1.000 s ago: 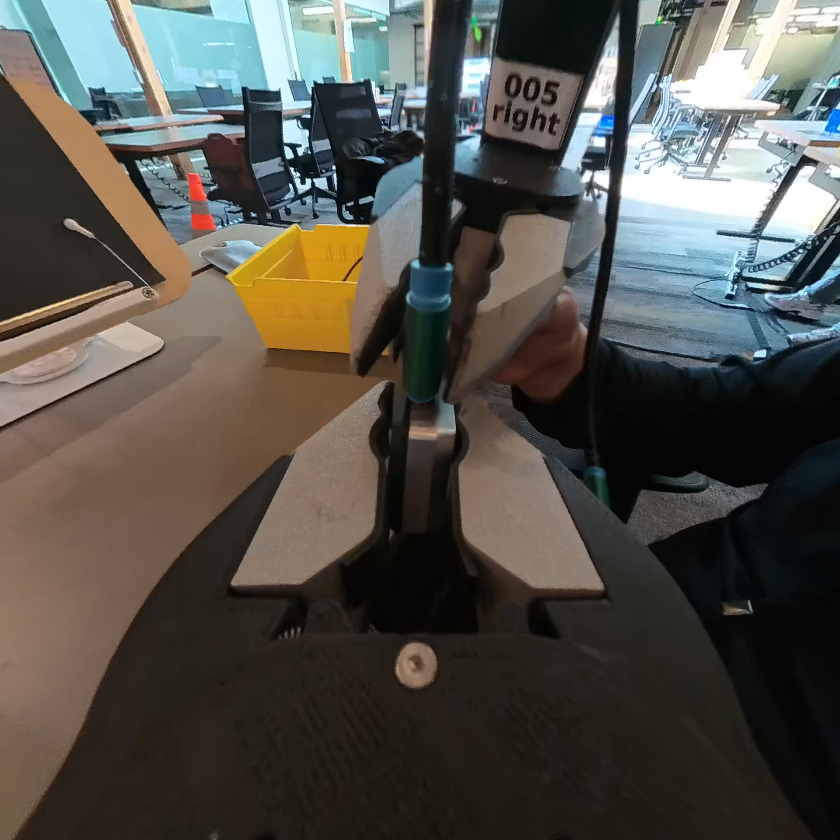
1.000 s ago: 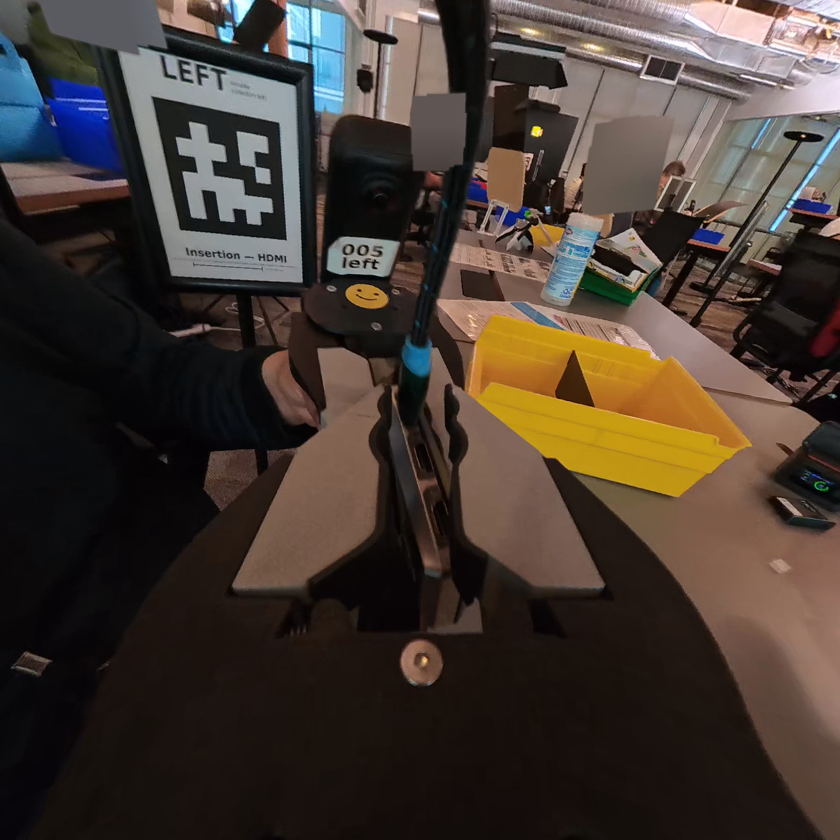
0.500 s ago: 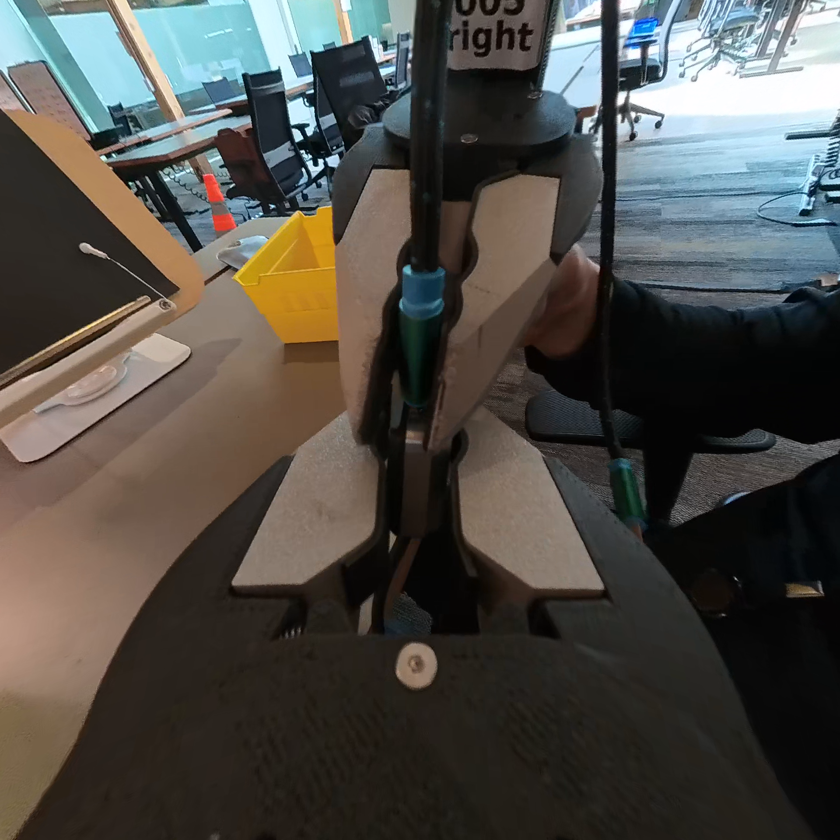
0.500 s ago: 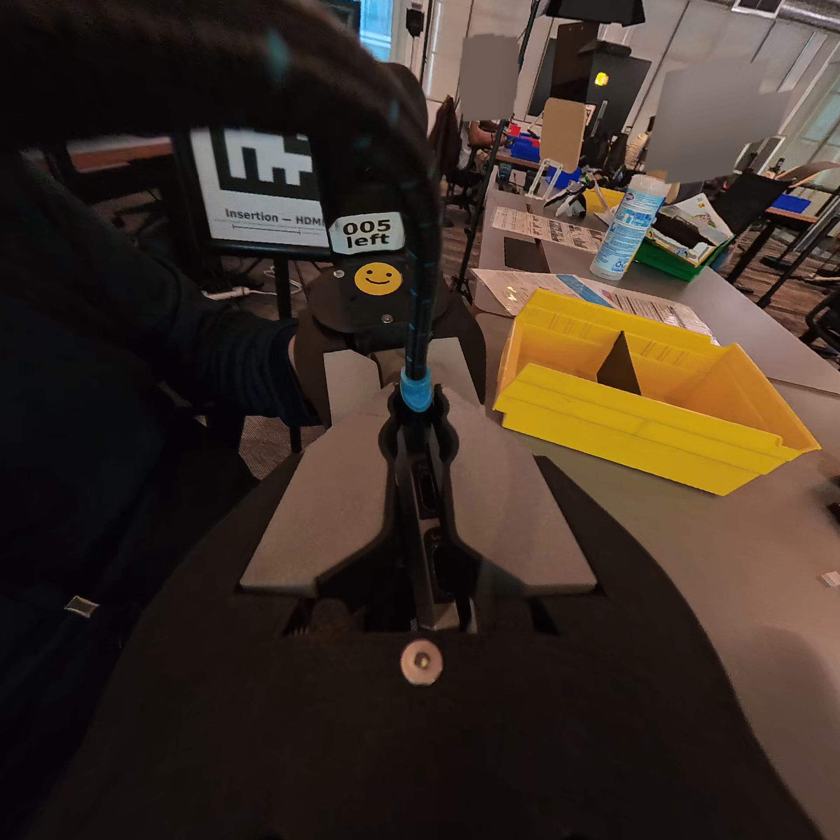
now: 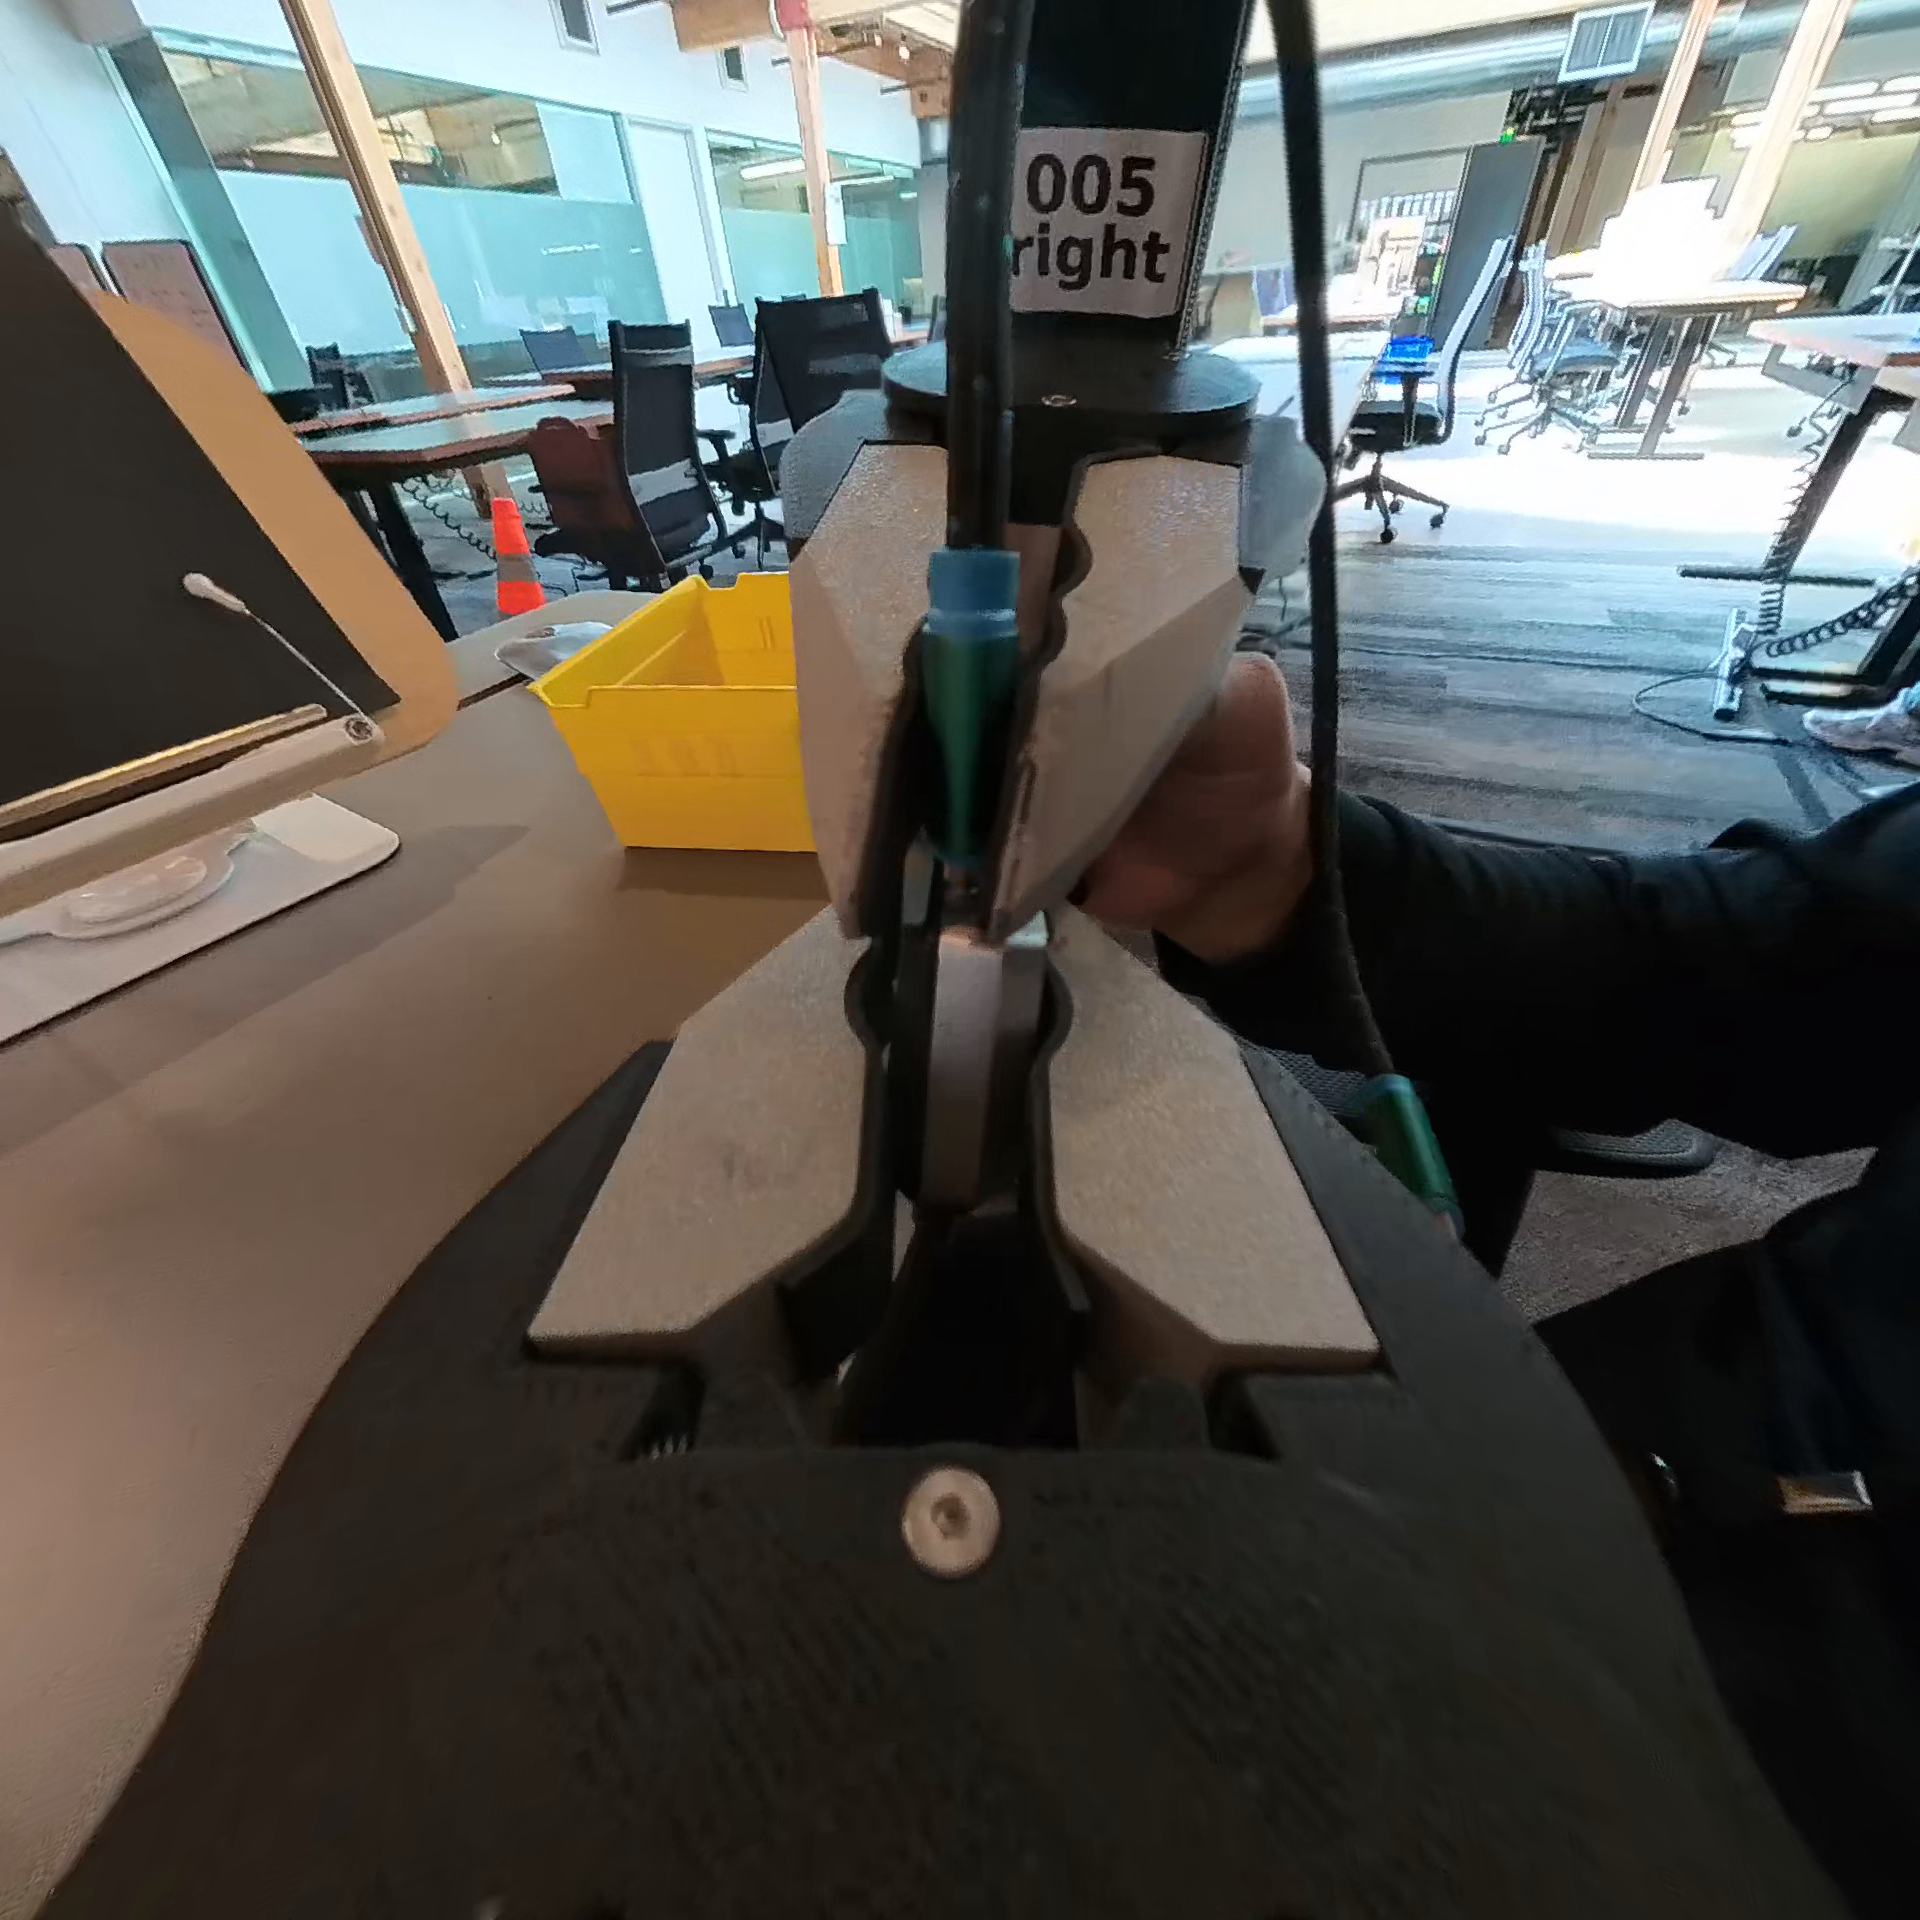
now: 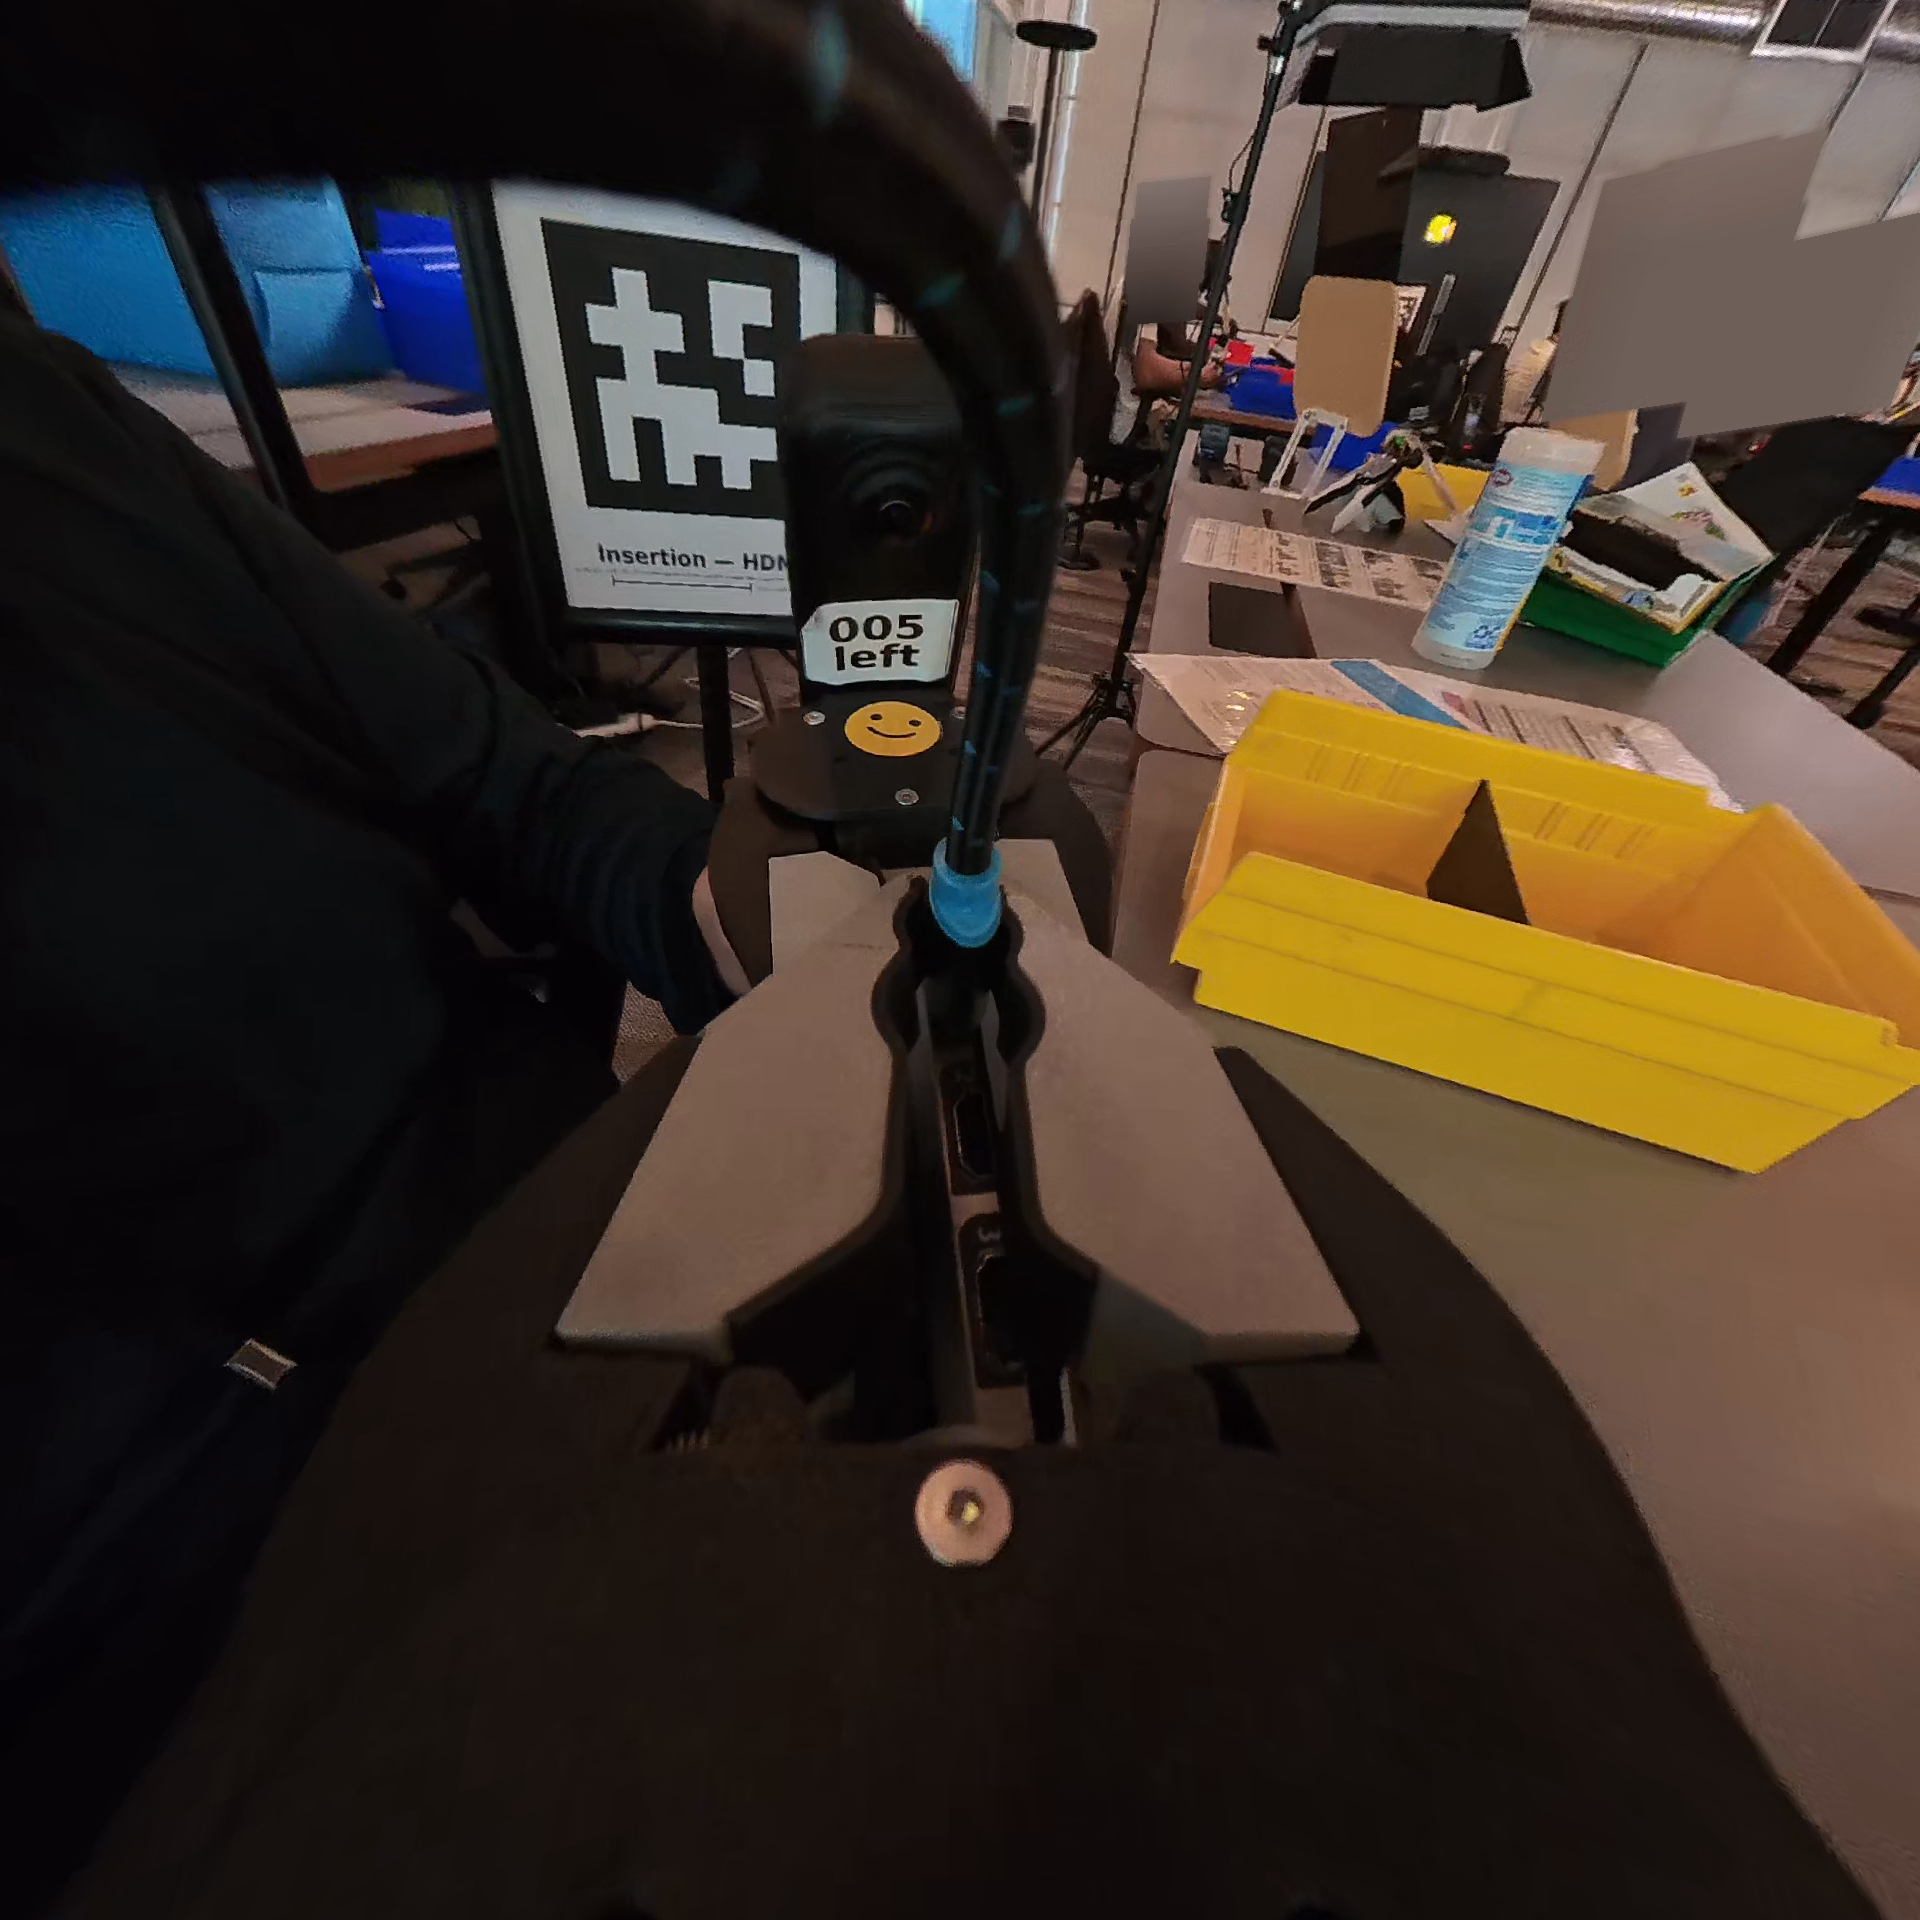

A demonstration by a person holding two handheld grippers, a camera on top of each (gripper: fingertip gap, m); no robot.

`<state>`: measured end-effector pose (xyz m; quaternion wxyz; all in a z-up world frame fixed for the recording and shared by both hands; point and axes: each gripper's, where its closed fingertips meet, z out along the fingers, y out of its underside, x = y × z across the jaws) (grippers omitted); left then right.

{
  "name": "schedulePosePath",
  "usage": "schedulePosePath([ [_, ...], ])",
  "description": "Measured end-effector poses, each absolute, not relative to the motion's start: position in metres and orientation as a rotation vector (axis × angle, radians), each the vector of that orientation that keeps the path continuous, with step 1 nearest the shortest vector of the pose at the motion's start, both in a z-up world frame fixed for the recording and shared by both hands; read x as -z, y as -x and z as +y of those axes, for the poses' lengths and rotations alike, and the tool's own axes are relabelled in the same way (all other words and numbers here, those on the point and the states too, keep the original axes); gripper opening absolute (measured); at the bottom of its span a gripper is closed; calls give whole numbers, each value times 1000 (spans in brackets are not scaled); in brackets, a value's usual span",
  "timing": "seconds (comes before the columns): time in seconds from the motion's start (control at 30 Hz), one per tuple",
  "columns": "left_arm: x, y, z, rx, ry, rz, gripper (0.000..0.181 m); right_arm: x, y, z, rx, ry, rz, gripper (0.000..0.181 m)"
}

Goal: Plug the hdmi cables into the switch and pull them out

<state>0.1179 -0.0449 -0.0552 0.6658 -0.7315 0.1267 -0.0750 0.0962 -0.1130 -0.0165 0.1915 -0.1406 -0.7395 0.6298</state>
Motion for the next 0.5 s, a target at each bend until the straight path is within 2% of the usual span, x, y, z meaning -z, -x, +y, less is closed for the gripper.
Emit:
schedulePosePath([
  [0.5, 52, -112, -53, 211, 1735, 303, 20, -9, -98, -94, -1970, 504, -1976, 9],
])
